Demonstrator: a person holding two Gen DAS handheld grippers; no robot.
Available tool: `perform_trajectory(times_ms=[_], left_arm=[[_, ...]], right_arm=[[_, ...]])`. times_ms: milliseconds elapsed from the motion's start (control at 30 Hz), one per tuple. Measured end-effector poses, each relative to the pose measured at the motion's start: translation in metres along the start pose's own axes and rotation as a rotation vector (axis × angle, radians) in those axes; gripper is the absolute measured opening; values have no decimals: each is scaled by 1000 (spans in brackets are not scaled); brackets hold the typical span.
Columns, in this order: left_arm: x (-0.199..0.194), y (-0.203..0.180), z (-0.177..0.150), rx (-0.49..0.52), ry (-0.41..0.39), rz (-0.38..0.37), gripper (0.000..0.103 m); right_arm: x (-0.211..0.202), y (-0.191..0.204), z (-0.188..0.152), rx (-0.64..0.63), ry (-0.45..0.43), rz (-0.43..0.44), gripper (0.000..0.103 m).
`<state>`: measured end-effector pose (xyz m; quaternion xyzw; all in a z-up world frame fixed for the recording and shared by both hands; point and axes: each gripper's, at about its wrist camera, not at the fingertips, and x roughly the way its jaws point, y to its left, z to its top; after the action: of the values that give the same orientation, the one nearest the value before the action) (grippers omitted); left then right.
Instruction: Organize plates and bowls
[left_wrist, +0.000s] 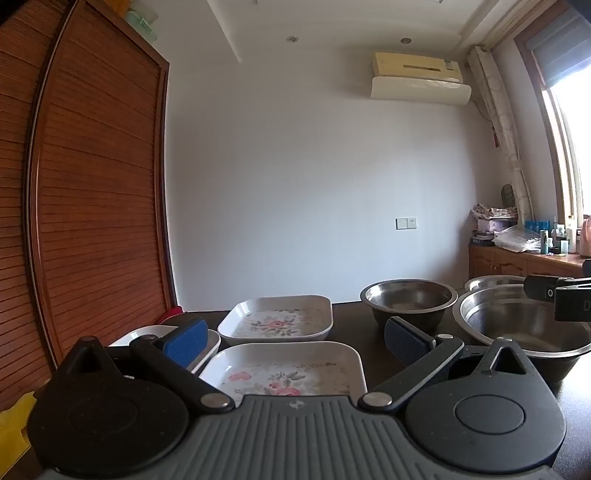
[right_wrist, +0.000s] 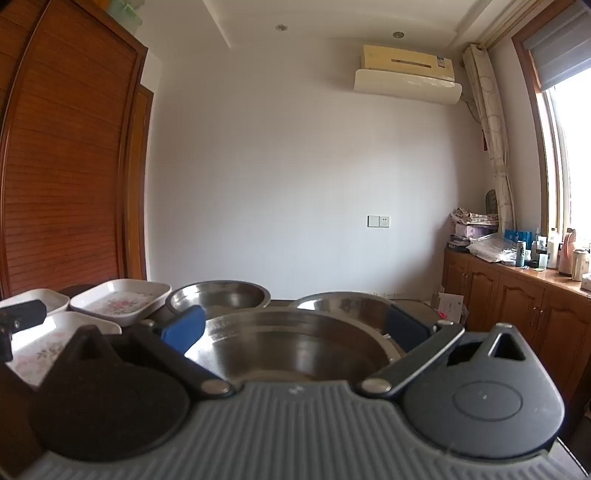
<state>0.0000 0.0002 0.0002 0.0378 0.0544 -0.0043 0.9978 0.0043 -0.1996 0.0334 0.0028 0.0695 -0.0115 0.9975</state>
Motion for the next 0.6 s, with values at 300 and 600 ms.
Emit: perform_trajectory(times_ms=[300, 600], left_arm=[[-2, 0, 0, 12, -3, 4, 103], [0, 0, 1, 10, -5, 4, 103]], right_arm=[[-3, -1, 0, 0, -12, 0, 103], [-2, -1, 1, 0, -13, -1, 103]])
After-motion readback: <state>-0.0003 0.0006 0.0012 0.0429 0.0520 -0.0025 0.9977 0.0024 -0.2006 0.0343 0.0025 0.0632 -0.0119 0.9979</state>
